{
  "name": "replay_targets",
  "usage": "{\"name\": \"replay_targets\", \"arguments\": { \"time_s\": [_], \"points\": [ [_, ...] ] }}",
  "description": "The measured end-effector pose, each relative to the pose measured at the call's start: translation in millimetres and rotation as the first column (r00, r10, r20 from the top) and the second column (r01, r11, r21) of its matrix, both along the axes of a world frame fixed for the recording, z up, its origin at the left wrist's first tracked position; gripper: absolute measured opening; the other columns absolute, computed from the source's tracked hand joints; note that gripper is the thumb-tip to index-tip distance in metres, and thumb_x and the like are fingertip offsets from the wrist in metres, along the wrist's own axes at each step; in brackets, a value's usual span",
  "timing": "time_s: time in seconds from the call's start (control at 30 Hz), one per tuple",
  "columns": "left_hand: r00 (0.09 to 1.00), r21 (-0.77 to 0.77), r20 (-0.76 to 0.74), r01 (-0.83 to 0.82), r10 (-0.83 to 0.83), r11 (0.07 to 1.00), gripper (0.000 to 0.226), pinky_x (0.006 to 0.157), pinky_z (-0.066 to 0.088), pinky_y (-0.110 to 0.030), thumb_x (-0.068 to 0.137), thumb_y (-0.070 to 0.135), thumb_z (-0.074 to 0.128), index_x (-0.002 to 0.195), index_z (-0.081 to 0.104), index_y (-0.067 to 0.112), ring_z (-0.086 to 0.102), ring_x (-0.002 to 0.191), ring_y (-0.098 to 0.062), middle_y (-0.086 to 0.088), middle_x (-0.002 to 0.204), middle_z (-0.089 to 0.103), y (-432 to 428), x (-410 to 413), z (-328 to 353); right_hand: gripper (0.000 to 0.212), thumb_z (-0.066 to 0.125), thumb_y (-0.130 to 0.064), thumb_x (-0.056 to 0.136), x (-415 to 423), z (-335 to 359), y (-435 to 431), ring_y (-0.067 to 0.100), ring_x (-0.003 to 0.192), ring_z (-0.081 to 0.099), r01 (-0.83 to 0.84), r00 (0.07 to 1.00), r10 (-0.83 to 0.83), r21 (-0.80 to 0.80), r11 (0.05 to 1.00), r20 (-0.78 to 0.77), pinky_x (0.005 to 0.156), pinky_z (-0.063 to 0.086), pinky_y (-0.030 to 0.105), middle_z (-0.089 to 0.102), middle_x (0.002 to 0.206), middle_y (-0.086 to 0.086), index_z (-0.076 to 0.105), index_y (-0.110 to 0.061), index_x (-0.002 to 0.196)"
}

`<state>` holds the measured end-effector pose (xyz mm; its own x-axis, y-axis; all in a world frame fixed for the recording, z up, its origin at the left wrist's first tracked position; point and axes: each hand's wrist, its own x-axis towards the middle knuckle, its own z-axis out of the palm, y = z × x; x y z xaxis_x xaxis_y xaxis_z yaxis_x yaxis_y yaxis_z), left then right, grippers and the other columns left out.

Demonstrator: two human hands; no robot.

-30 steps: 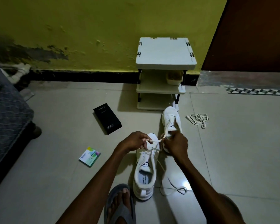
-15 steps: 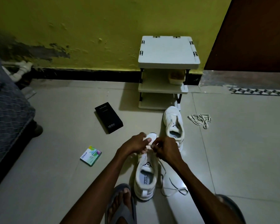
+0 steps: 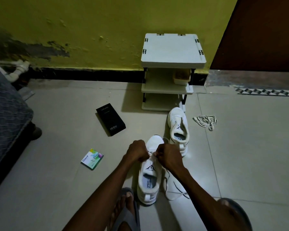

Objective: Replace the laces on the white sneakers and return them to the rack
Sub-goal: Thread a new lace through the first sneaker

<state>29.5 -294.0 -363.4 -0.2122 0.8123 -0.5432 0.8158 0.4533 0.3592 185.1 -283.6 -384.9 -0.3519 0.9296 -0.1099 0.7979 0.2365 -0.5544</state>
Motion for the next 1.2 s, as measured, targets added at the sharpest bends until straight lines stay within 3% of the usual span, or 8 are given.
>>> {"name": "replay_targets", "arguments": {
  "time_s": [0.07, 0.2, 0.37, 0.47, 0.8, 0.97, 1.1, 1.2],
  "points": [
    [0.994, -0.035, 0.096, -0.050, 0.053, 0.998, 0.025, 0.077, 0.057, -0.029, 0.074, 0.018, 0.075, 0.098, 0.076, 0.012, 0.069, 0.092, -0.021, -0.009, 0.102, 0.073, 1, -9, -3, 0.010, 0.063, -0.015, 0.080, -4, -1, -4, 0.024, 0.081, 0.067, -0.013, 1.000, 0.013, -0.014, 1.000, 0.019, 0.060, 0.050, 0.029, 0.072, 0.085, 0.004, 0.072, -0.014, 0.085],
    [0.949, -0.075, 0.272, -0.142, 0.158, 0.987, 0.014, 0.075, 0.056, -0.028, 0.076, 0.016, 0.080, 0.090, 0.079, 0.014, 0.065, 0.079, -0.018, -0.011, 0.095, 0.075, -1, -20, -8, 0.016, 0.058, -0.017, 0.079, -12, -6, -13, 0.024, 0.085, 0.065, 0.042, 0.997, -0.042, -0.002, 0.999, 0.070, 0.063, 0.052, 0.031, 0.069, 0.090, 0.005, 0.070, -0.013, 0.089],
    [0.868, -0.164, 0.394, -0.258, 0.303, 0.952, 0.021, 0.077, 0.056, -0.038, 0.072, 0.008, 0.075, 0.091, 0.077, 0.000, 0.059, 0.065, -0.023, -0.022, 0.090, 0.074, -8, -27, -7, 0.021, 0.051, -0.027, 0.091, -18, -19, -20, 0.022, 0.087, 0.064, 0.216, 0.975, -0.217, -0.043, 0.976, -0.042, 0.068, 0.050, 0.032, 0.068, 0.091, 0.003, 0.068, -0.014, 0.089],
    [0.843, -0.183, 0.423, -0.280, 0.332, 0.942, 0.016, 0.074, 0.056, -0.031, 0.076, 0.004, 0.073, 0.091, 0.078, 0.003, 0.060, 0.058, -0.018, -0.018, 0.087, 0.074, -9, -31, -9, 0.025, 0.048, -0.031, 0.094, -20, -25, -23, 0.021, 0.087, 0.065, 0.253, 0.963, -0.255, -0.040, 0.967, -0.084, 0.069, 0.050, 0.031, 0.069, 0.091, 0.002, 0.068, -0.016, 0.090],
    [0.804, -0.199, 0.463, -0.316, 0.373, 0.928, 0.012, 0.089, 0.058, -0.039, 0.077, 0.004, 0.074, 0.087, 0.078, 0.006, 0.067, 0.079, -0.025, -0.019, 0.093, 0.075, -10, -31, -13, 0.027, 0.048, -0.036, 0.094, -26, -28, -29, 0.019, 0.083, 0.064, 0.269, 0.957, -0.269, -0.013, 0.963, -0.108, 0.066, 0.047, 0.029, 0.068, 0.088, 0.000, 0.067, -0.018, 0.087],
    [0.790, -0.200, 0.471, -0.337, 0.392, 0.920, 0.015, 0.089, 0.057, -0.041, 0.074, 0.006, 0.074, 0.088, 0.078, 0.003, 0.067, 0.078, -0.025, -0.018, 0.089, 0.075, -11, -31, -13, 0.023, 0.056, -0.038, 0.090, -23, -28, -26, 0.014, 0.077, 0.064, 0.217, 0.968, -0.218, -0.021, 0.976, -0.127, 0.061, 0.042, 0.026, 0.069, 0.079, -0.004, 0.068, -0.022, 0.079],
    [0.797, -0.203, 0.463, -0.331, 0.389, 0.921, 0.015, 0.089, 0.058, -0.043, 0.074, 0.005, 0.073, 0.088, 0.078, 0.005, 0.068, 0.079, -0.025, -0.017, 0.088, 0.075, -10, -30, -13, 0.026, 0.055, -0.036, 0.091, -21, -21, -22, 0.018, 0.079, 0.063, 0.137, 0.991, -0.136, 0.042, 0.990, -0.018, 0.062, 0.045, 0.029, 0.068, 0.082, 0.001, 0.068, -0.016, 0.081],
    [0.808, -0.201, 0.450, -0.323, 0.380, 0.925, 0.017, 0.088, 0.058, -0.041, 0.075, 0.005, 0.072, 0.091, 0.077, 0.004, 0.068, 0.078, -0.024, -0.017, 0.089, 0.075, -9, -28, -12, 0.026, 0.054, -0.032, 0.091, -24, -13, -21, 0.021, 0.080, 0.063, 0.083, 0.993, -0.087, 0.056, 0.995, 0.080, 0.058, 0.037, 0.028, 0.067, 0.083, 0.004, 0.066, -0.010, 0.081]
  ]
}}
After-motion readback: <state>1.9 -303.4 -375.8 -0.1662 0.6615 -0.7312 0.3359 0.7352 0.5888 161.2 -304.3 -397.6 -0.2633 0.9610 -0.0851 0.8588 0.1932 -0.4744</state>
